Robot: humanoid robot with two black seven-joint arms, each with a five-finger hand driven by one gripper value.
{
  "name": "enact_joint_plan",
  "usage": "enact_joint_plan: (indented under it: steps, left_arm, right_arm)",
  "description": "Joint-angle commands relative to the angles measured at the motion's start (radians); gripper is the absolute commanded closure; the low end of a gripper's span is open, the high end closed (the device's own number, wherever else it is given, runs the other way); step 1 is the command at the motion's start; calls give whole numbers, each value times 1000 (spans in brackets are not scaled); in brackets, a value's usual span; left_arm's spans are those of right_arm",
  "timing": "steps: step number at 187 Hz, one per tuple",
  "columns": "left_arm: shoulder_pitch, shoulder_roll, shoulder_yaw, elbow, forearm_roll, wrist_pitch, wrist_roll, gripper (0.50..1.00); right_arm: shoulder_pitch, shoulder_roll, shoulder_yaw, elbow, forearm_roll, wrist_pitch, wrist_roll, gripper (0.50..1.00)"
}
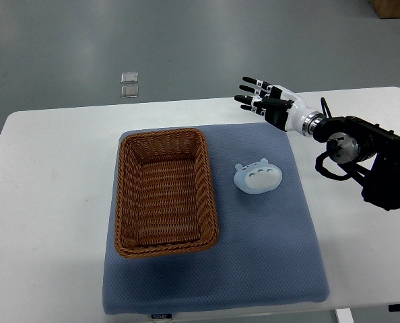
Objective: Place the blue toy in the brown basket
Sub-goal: 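Reach the right hand down toward the pale blue plush toy, then close the right hand's fingers around the pale blue plush toy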
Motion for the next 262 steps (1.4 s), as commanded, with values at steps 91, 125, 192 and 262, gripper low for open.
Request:
enact_joint_plan:
  steps: [91,125,192,262]
  left_arm:
    - [-6,0,2,-2,-1,0,-1,500]
    - [-6,0,2,-2,-1,0,-1,500]
    - [-6,0,3,0,0,0,-1,500]
    - [-6,0,3,0,0,0,-1,500]
  right_arm:
    - [11,-25,-7,17,-247,24,42,572]
    - [9,-57,-15,97,-559,38,100,574]
    - [9,-206,-21,218,-1018,170,217,574]
    - [-6,-356,-99,400,-1334,172,324,574]
